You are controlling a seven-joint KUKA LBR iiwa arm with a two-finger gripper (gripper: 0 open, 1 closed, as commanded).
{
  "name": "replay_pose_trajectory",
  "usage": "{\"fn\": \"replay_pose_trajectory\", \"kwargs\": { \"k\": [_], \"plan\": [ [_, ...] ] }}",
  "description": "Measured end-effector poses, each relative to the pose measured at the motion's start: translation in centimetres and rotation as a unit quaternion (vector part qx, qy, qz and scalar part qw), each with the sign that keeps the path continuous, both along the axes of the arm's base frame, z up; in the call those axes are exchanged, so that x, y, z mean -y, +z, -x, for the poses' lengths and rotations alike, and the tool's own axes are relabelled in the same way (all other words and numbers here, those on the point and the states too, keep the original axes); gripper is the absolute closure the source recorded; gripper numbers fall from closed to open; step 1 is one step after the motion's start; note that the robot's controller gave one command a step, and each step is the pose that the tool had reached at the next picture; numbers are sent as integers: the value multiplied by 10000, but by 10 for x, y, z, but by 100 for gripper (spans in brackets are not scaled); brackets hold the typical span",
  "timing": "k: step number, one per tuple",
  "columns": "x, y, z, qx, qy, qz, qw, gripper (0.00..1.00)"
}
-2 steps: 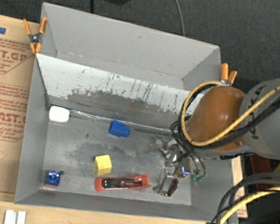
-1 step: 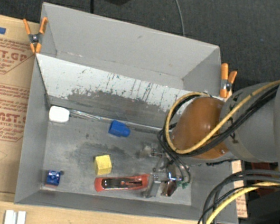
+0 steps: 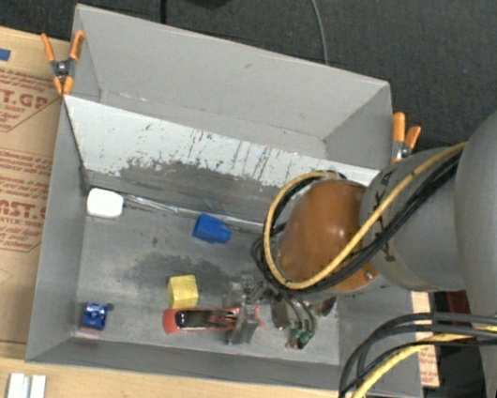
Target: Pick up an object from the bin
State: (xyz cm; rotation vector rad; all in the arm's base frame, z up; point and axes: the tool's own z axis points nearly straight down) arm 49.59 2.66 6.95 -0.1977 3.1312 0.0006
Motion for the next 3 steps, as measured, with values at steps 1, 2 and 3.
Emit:
{"fn": "replay_pose_trajectory", "kwargs": {
  "k": [1,2,3],
  "plan": [
    [0,0,0,0,0,2,10000,100],
    [3,119,10,2,44,0,10000,100],
    [3,119,10,2,43,0,10000,100]
  ]
}}
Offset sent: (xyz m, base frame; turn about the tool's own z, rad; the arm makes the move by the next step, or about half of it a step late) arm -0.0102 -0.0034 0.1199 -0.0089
